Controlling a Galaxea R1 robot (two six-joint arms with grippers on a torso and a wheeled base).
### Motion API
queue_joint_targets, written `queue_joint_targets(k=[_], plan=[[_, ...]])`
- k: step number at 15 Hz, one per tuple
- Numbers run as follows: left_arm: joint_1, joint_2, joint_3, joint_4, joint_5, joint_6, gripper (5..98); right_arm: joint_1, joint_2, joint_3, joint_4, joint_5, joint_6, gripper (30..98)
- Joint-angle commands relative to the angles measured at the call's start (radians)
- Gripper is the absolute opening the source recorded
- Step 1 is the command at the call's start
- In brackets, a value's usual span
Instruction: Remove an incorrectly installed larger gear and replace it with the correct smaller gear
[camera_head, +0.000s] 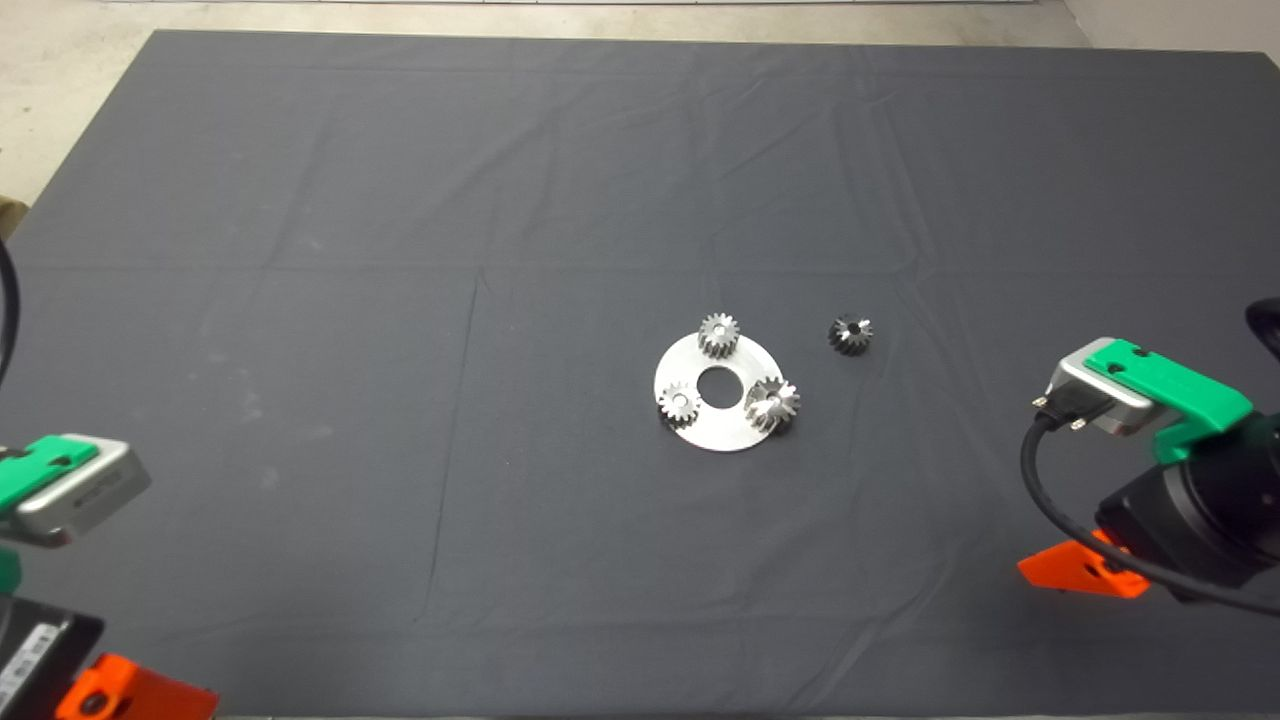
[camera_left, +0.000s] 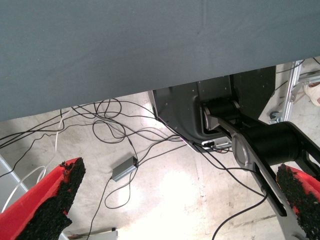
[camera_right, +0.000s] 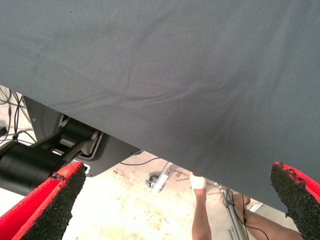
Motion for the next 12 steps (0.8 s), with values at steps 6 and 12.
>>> queue_joint_targets(k=[6, 12], plan=[[0.000, -0.006, 0.013, -0.016, 0.007, -0.004, 98.3, 0.017, 0.005, 0.000, 0.015, -0.018, -0.007, 97.8], [0.000, -0.004, 0.013, -0.016, 0.007, -0.004, 98.3, -0.023, 0.079, -0.022, -0.207, -0.022, -0.038, 97.8]])
